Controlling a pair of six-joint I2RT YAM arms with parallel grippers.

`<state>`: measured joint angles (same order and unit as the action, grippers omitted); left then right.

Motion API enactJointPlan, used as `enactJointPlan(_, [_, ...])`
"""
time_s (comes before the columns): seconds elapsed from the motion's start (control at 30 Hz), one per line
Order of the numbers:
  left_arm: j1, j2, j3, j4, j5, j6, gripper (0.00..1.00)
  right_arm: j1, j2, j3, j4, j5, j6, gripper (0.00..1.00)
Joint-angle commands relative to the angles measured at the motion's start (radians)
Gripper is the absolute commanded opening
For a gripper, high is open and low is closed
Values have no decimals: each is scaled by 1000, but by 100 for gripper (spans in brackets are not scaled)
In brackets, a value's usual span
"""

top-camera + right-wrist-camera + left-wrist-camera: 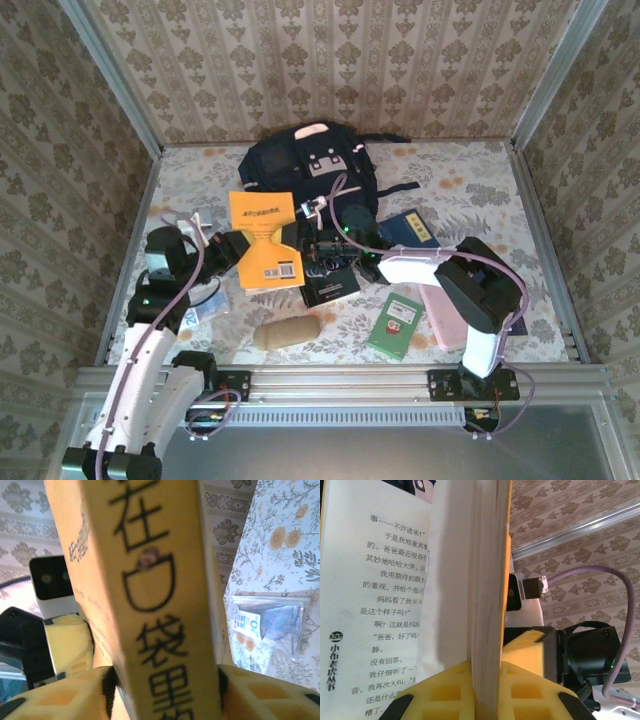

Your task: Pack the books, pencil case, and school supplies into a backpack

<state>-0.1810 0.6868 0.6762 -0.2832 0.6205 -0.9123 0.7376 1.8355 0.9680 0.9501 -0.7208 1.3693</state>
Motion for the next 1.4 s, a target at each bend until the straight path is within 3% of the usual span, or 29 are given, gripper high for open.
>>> enactJointPlan(0.0, [-9,-4,5,39,5,15,12,-2,-8,-11,69,-12,12,39])
enactJointPlan(0.17, [-5,6,46,-130,-71,126,50,-44,-84,-56,-31,4,-58,8])
enactJointPlan(0.3, [1,26,37,-168,-89,154,62,-72,-139,-81,-81,-12,-101,1])
enactJointPlan(0.43, [0,84,11,-102,-22,133,66,-82,-162,-86,-76,-76,-108,0])
enactJointPlan(0.53, [0,123,-7,-14,61,104,67,-81,-175,-101,-50,-109,-105,0])
enactJointPlan(0.9, [0,181,-65,189,152,-11,68,-76,-175,-153,266,-179,78,0])
enactJointPlan(1.2, [-3,176,-77,321,206,-111,69,-72,-196,-163,332,-165,121,0])
enactJointPlan(1.3, [-3,170,-81,368,217,-147,56,-74,-196,-161,310,-170,113,0])
enactJointPlan(1.37, [-3,153,-81,375,211,-153,41,-76,-202,-161,251,-166,82,0])
